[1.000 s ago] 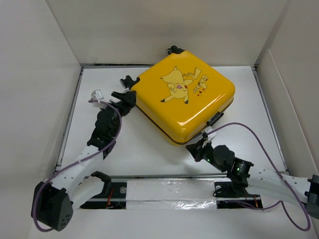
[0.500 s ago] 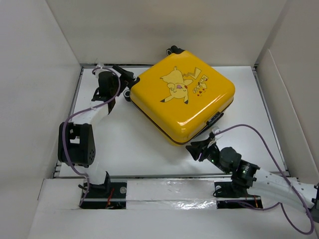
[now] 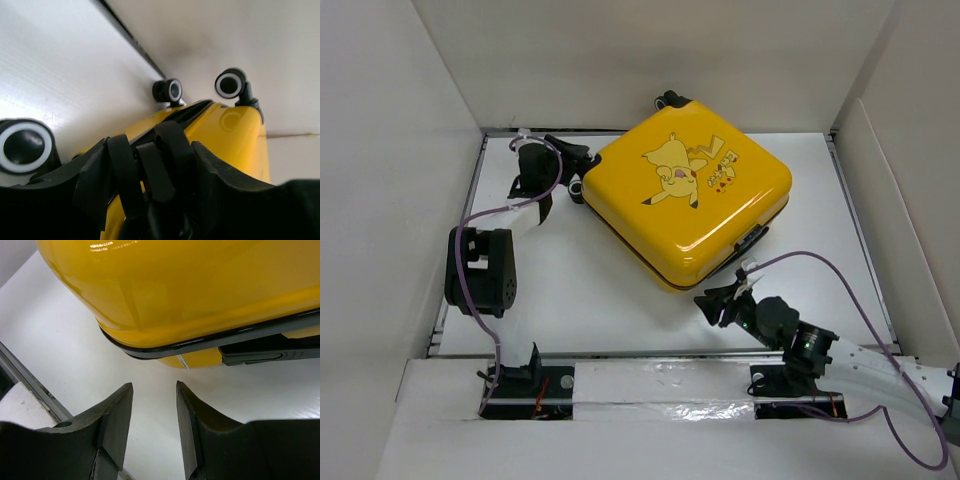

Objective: Pack the luggage

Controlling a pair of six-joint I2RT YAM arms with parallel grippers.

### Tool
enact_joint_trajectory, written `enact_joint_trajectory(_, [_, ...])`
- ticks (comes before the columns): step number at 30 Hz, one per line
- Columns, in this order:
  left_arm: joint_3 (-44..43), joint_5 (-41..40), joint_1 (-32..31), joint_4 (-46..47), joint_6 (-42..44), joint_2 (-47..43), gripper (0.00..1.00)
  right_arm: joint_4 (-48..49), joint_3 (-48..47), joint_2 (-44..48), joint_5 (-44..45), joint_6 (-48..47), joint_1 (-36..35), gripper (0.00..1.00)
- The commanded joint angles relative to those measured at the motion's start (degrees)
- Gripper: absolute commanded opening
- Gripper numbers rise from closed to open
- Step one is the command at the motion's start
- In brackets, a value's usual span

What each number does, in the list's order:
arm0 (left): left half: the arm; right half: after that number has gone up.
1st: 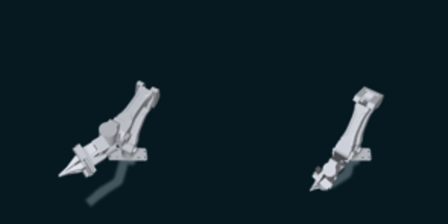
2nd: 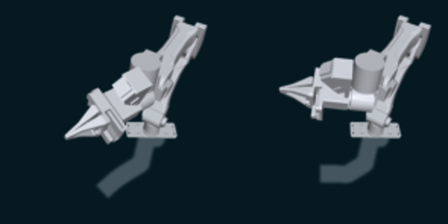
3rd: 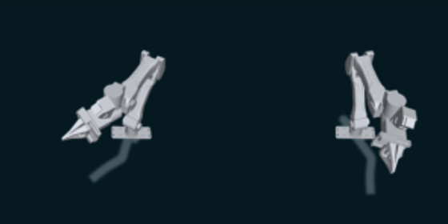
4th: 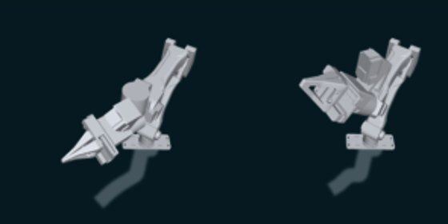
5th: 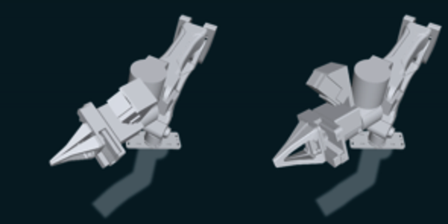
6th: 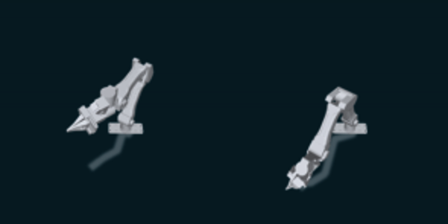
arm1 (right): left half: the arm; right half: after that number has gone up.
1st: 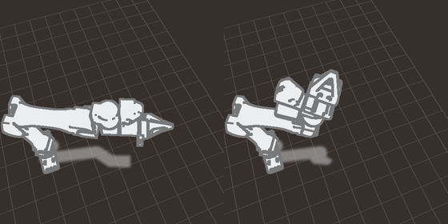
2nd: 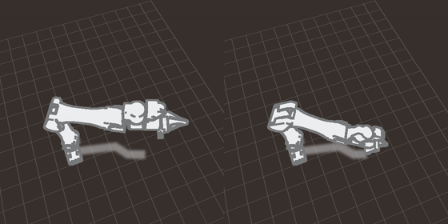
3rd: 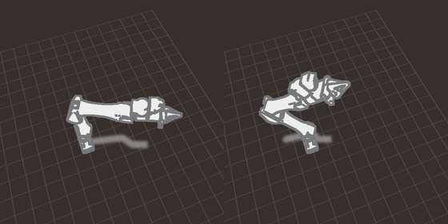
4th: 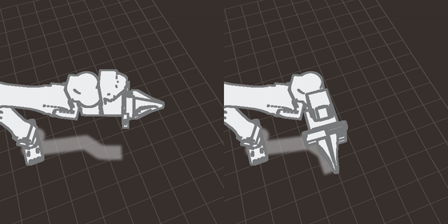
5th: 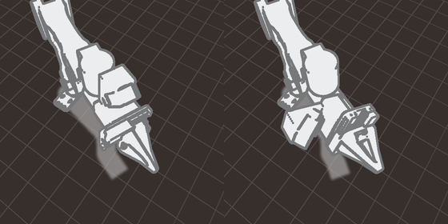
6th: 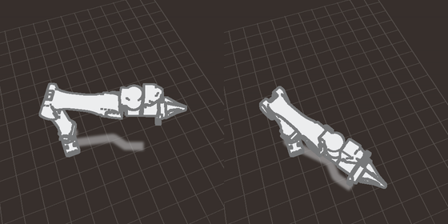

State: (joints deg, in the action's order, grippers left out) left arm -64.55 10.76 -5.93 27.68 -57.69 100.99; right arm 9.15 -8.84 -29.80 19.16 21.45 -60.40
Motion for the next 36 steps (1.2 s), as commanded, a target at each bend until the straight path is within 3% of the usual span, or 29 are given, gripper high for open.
enact_joint_trajectory(1, [-0.59, 4.00, -0.66, 10.44, -3.21, -0.17, 0.35, -0.27, -1.35, 0.09, 0.97, -0.01, -0.33, 0.46])
enact_joint_trajectory(3, [0.30, 4.00, -0.66, 13.88, -3.83, -1.49, 0.07, -0.71, -1.18, 0.71, 1.58, 0.34, -0.33, 0.49])
enact_joint_trajectory(4, [0.39, 3.74, -0.66, 13.98, -3.57, -3.59, 0.01, -1.58, -1.18, 1.15, 1.76, 0.78, -0.33, 0.52])
enact_joint_trajectory(8, [-0.65, 2.42, -0.66, 12.67, -1.64, -10.36, 0.00, -1.59, -0.30, 3.87, 2.29, 1.22, -0.33, 0.66])
enact_joint_trajectory(13, [-6.88, 1.80, -0.66, 6.69, 0.91, -14.77, 0.00, -0.36, 0.05, 3.17, 2.20, 1.22, -0.33, 0.59])
enact_joint_trajectory(14, [-7.60, 1.89, -0.66, 5.64, 1.09, -14.60, 0.00, -0.27, -0.12, 2.82, 2.11, 1.05, -0.33, 0.56])
enact_joint_trajectory(15, [-8.21, 2.85, -0.66, 5.45, 1.09, -14.25, 0.00, -0.27, -0.30, 2.04, 2.11, 1.05, -0.33, 0.46])
enact_joint_trajectory(17, [-10.32, 3.12, -0.66, 3.97, 1.18, -12.49, 0.00, -0.36, -0.91, 1.24, 1.94, 1.05, -0.33, 0.44])
enact_joint_trajectory(20, [-14.62, 3.12, -0.66, 0.47, 2.40, -7.49, 0.00, -1.94, -1.70, 0.45, 1.15, 0.78, -0.33, 0.48])
enact_joint_trajectory(23, [-17.09, 3.83, -0.66, -1.39, 3.28, -2.30, 0.00, -3.43, -1.79, 1.15, 1.14, 1.31, -0.85, 0.59])
enact_joint_trajectory(25, [-14.57, 3.21, -0.66, -1.06, 3.38, -1.59, 0.00, -5.01, -1.71, 2.20, 1.84, 2.10, -0.86, 0.62])
enact_joint_trajectory(30, [-10.24, 1.81, -0.14, 0.80, 3.55, -2.82, 0.00, -4.58, -1.18, 5.02, 5.09, 1.75, -0.86, 0.60])
enact_joint_trajectory(36, [-6.99, 0.14, -0.13, -0.17, 4.34, -3.61, 0.00, -1.24, -3.99, 0.29, 8.26, -1.58, -0.86, 0.57])
